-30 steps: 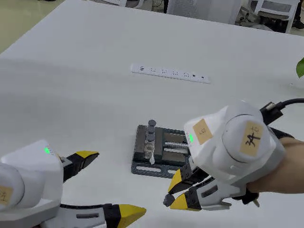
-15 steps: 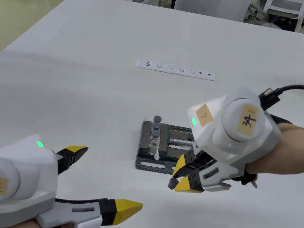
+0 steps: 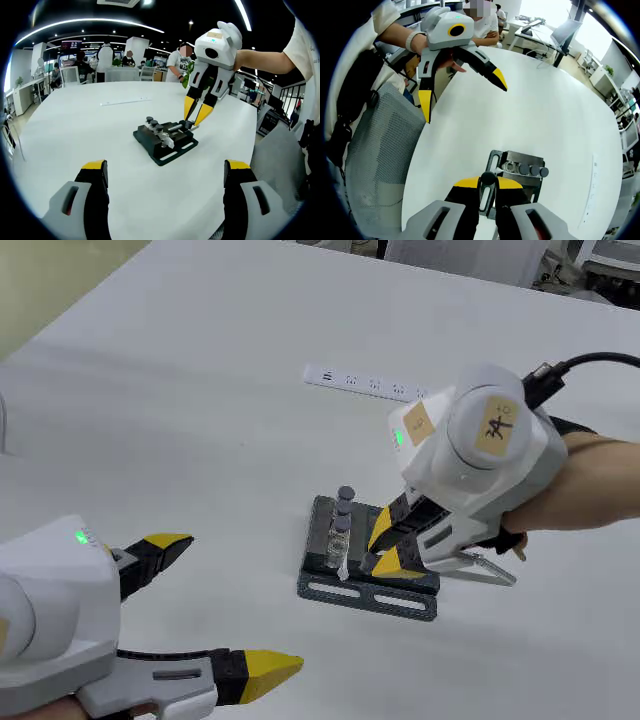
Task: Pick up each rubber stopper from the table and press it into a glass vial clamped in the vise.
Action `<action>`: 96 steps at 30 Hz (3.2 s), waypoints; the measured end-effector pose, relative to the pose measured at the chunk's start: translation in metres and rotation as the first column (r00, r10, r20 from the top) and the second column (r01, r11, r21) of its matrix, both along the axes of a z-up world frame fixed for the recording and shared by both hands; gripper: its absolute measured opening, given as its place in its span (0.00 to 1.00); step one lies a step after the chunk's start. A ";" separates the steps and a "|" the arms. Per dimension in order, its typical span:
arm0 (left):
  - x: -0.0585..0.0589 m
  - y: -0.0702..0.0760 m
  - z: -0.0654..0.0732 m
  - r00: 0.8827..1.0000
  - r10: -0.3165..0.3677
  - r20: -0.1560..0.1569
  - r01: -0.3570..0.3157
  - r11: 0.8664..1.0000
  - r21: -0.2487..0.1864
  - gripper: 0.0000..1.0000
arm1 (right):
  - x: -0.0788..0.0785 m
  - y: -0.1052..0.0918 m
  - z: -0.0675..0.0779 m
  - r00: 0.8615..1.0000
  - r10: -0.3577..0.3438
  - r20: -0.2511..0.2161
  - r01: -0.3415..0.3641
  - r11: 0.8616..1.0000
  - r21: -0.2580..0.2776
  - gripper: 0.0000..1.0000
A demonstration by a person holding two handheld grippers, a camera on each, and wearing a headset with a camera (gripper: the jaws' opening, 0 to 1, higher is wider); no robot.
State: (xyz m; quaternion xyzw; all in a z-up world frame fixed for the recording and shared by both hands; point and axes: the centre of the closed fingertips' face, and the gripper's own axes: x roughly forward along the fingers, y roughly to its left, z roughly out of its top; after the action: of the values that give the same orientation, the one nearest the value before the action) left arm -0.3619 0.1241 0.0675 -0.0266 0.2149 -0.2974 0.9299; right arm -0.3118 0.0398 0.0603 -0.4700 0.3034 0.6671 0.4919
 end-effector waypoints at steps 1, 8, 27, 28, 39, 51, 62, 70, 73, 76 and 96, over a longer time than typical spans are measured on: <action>0.000 -0.001 0.000 1.000 0.000 -0.001 0.000 1.000 -0.002 0.96 | 0.002 0.002 0.000 1.000 0.009 0.005 -0.009 1.000 -0.002 0.06; -0.001 0.002 -0.003 1.000 0.005 -0.003 -0.005 1.000 0.003 0.94 | 0.017 0.012 -0.008 0.996 0.073 0.042 -0.071 0.996 -0.046 0.06; -0.003 0.004 -0.006 1.000 0.014 -0.013 -0.014 1.000 -0.001 0.92 | 0.030 0.025 -0.030 0.996 0.082 0.042 -0.077 0.992 -0.103 0.06; -0.003 0.004 -0.006 1.000 0.015 -0.013 -0.016 1.000 -0.002 0.92 | 0.030 0.025 -0.030 0.996 0.082 0.044 -0.077 0.992 -0.102 0.06; -0.003 0.004 -0.007 1.000 0.012 -0.020 -0.013 1.000 -0.007 0.91 | 0.028 0.027 -0.031 0.995 0.085 0.044 -0.079 0.990 -0.117 0.06; -0.002 0.003 -0.009 1.000 0.011 -0.025 -0.011 1.000 -0.015 0.89 | 0.027 0.027 -0.031 0.993 0.104 0.053 -0.094 0.981 -0.172 0.05; -0.003 0.001 -0.009 1.000 0.012 -0.026 -0.012 1.000 -0.018 0.89 | 0.028 0.027 -0.032 0.997 0.066 0.035 -0.054 0.961 -0.272 0.05; -0.005 -0.003 -0.009 1.000 0.008 -0.030 -0.009 1.000 -0.021 0.89 | 0.026 0.025 -0.030 0.999 0.042 0.031 -0.031 0.957 -0.288 0.04; -0.005 -0.002 -0.009 1.000 0.010 -0.028 -0.011 1.000 -0.024 0.88 | 0.024 0.025 -0.030 0.998 0.052 0.045 -0.037 0.956 -0.291 0.04; -0.005 -0.003 -0.008 1.000 0.009 -0.030 -0.009 1.000 -0.022 0.88 | 0.024 0.025 -0.030 0.995 0.071 0.064 -0.047 0.948 -0.315 0.05; -0.005 -0.008 -0.011 1.000 0.001 -0.029 -0.002 0.999 -0.035 0.87 | 0.028 0.026 -0.034 0.984 -0.158 0.082 0.176 0.931 -0.319 0.04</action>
State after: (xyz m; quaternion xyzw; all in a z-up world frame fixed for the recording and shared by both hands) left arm -0.3664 0.1161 0.0568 -0.0476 0.2230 -0.3002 0.9262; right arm -0.2838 0.0654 0.0265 -0.5353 0.4346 0.5505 0.4707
